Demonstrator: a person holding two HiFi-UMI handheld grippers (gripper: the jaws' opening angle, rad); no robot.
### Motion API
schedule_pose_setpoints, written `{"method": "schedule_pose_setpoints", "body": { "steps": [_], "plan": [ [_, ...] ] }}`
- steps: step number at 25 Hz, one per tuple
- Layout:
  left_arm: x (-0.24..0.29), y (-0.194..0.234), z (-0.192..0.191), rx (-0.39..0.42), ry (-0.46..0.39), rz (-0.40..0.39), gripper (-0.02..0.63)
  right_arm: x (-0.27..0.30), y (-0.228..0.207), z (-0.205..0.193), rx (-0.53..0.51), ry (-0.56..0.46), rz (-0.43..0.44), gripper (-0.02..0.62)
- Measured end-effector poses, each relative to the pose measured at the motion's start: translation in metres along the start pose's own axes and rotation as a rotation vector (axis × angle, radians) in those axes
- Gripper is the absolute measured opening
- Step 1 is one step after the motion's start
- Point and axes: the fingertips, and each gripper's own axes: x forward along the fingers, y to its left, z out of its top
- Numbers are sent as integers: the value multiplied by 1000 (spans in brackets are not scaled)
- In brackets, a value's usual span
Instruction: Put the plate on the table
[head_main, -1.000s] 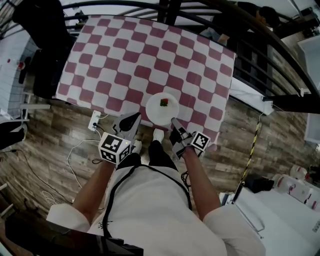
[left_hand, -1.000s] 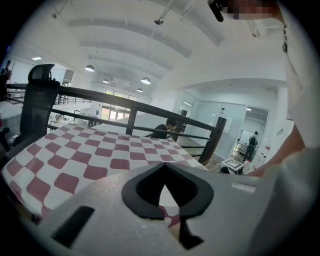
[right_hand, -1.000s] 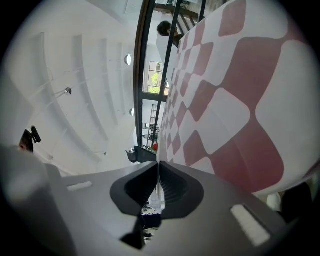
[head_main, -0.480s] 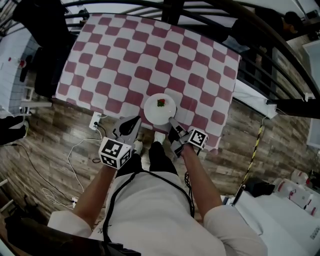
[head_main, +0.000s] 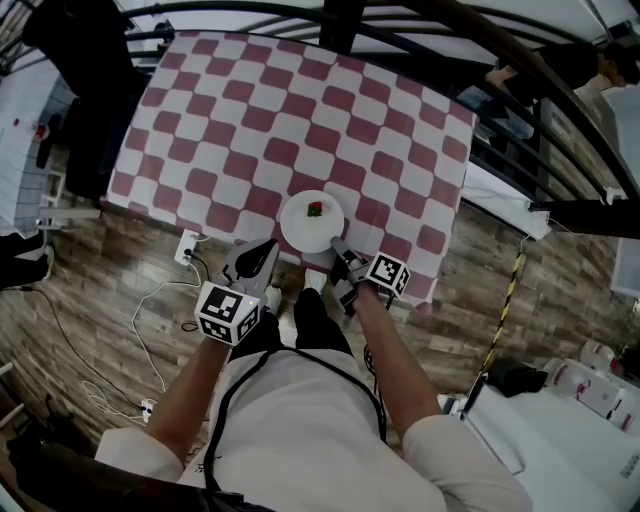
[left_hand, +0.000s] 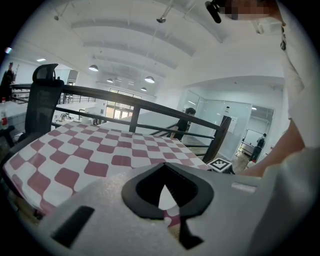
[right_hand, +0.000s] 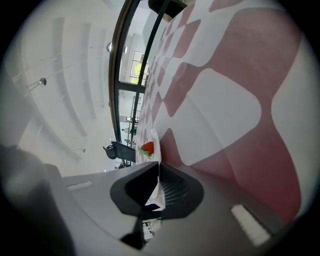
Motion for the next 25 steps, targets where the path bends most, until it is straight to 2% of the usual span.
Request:
{"method": "schedule_pose_setpoints", "body": {
  "steps": [9, 15, 18, 22, 25],
  "plan": [
    [-2, -2, 1, 2, -1, -6, 3, 4, -12, 2, -4, -20, -183, 31],
    [-6, -2, 5, 9, -8, -14, 3, 4, -14, 2, -23, -46, -263, 37],
    [-8, -4, 7, 15, -10, -21, 3, 5, -11, 1, -48, -50, -261, 44],
    [-10, -7, 10, 29, -14, -36, 3, 9, 4, 1, -77, -55, -199, 170],
    [-13, -10, 11, 35, -16, -46, 3, 3, 8, -1, -96, -56, -200, 202]
  ]
}}
